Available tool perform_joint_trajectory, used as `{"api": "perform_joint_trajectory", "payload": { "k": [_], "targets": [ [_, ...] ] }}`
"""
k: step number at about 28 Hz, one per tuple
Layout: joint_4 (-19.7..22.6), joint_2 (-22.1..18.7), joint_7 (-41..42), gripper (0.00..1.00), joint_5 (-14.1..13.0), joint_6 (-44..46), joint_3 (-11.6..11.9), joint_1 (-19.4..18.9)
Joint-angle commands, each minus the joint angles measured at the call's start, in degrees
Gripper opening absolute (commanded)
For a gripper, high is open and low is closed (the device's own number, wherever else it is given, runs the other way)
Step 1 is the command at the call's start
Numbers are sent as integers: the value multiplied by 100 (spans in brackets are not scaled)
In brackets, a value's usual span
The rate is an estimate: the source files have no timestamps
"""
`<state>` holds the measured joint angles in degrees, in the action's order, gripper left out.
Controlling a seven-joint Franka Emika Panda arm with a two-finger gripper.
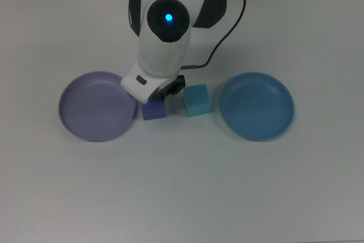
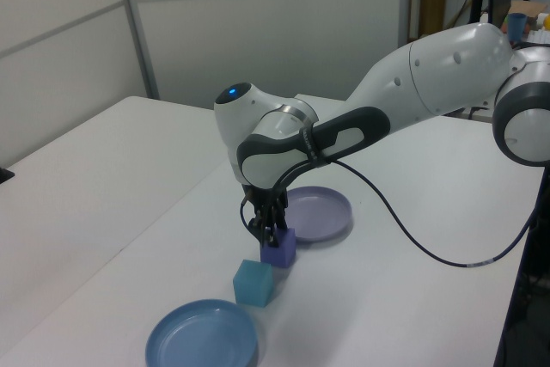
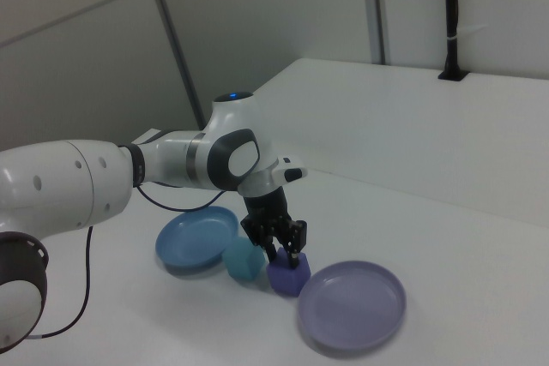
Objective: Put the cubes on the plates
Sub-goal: 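Lift the purple cube and carry it over the lavender plate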
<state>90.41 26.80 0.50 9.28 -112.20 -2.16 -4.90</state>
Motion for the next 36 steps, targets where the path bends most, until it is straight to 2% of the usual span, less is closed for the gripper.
{"api": "perform_joint_trajectory", "payload": {
  "k": [1, 2, 10, 16, 17, 18, 19, 21, 28, 34, 36],
  "targets": [
    [91, -114, -121, 85, 30, -57, 40, -10],
    [91, -105, -112, 100, 39, -57, 32, -19],
    [135, 184, -59, 100, 214, -127, 23, -81],
    [135, 264, -94, 99, 232, -136, 5, -81],
    [117, 264, -94, 73, 189, -136, 5, -63],
    [91, 255, -94, 54, 145, -136, 5, -55],
    [91, 246, -103, 39, 136, -136, 5, -37],
    [82, 203, -112, 26, 118, -136, -3, -11],
    [-93, -26, -112, 24, -330, -66, 32, 191],
    [-85, -219, -130, 24, -330, 22, 40, 376],
    [-94, -237, -95, 25, -330, 110, 49, 543]
  ]
}}
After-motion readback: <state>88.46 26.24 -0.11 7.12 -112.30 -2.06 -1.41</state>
